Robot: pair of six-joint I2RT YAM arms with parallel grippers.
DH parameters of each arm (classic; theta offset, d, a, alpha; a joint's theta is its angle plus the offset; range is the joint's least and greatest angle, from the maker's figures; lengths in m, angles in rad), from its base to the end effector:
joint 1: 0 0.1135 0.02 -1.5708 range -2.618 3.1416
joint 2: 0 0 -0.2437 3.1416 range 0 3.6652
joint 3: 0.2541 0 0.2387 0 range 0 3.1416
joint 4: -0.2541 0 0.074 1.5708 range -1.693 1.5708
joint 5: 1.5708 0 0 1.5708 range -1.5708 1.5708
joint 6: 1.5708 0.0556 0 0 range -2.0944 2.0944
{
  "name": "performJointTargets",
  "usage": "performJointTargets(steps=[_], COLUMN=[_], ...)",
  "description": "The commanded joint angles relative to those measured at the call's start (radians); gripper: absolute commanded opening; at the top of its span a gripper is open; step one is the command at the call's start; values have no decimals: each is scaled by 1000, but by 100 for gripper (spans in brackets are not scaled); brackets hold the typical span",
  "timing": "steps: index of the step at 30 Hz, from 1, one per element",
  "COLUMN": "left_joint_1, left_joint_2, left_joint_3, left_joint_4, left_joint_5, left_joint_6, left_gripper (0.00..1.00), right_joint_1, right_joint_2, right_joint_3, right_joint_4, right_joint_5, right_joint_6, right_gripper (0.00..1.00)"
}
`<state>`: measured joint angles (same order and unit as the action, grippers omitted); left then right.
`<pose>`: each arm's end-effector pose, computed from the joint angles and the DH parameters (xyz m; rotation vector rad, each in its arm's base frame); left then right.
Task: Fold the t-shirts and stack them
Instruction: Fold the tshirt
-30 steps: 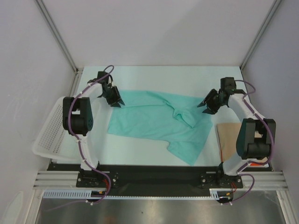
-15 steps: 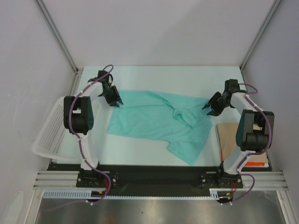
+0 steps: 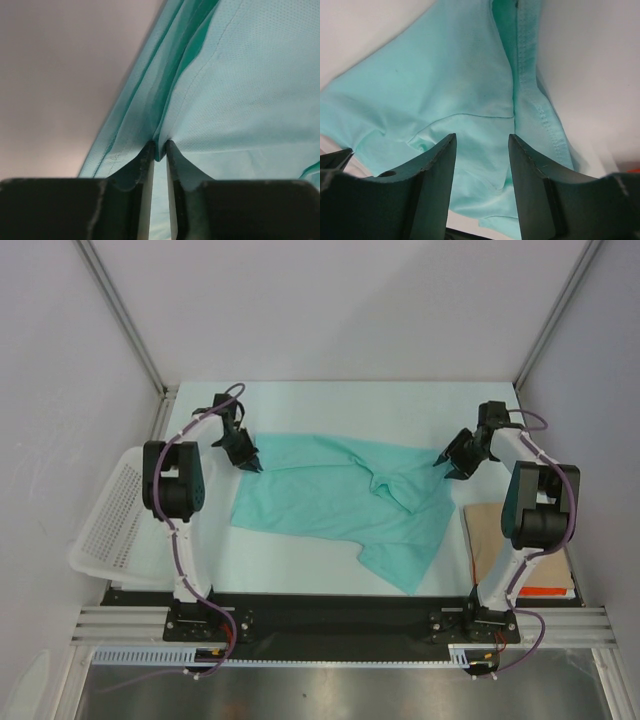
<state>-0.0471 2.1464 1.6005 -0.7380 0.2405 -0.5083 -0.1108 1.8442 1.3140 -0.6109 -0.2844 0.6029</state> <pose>0.4164 -0.0329 0.1265 -0.6131 2.8328 -0.4515 0.3680 -0.0252 0.1673 0.8790 2.6034 0.5273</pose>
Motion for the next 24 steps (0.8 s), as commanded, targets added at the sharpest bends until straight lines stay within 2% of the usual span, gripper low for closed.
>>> performJointTargets(steps=[1,3,4,8,19,24], left_joint_1=[6,6,6,6,6,9], left_joint_2=[36,52,58,56,43,69], left_joint_3=[70,94,117,164,211,228], left_joint_4=[-21,-40,-46,-80,-100,-116], left_joint_5=[-10,-18,-24,-69,-86,-98], left_joint_6=[10,19,28,54,73,76], left_gripper=[16,1,0,0,0,0], right_joint_1=[-3,-3,-3,-1,-1,-1], right_joint_2=[26,39,44,78,141,151], right_joint_3=[45,48,48,64,83,88], right_joint_4=[-15,-10,-6,-9,11,10], right_joint_5=[28,25,27,48,42,45], right_joint_6=[-29,-41,-46,-58,-65,-60], right_gripper=[51,49,47,42,35,27])
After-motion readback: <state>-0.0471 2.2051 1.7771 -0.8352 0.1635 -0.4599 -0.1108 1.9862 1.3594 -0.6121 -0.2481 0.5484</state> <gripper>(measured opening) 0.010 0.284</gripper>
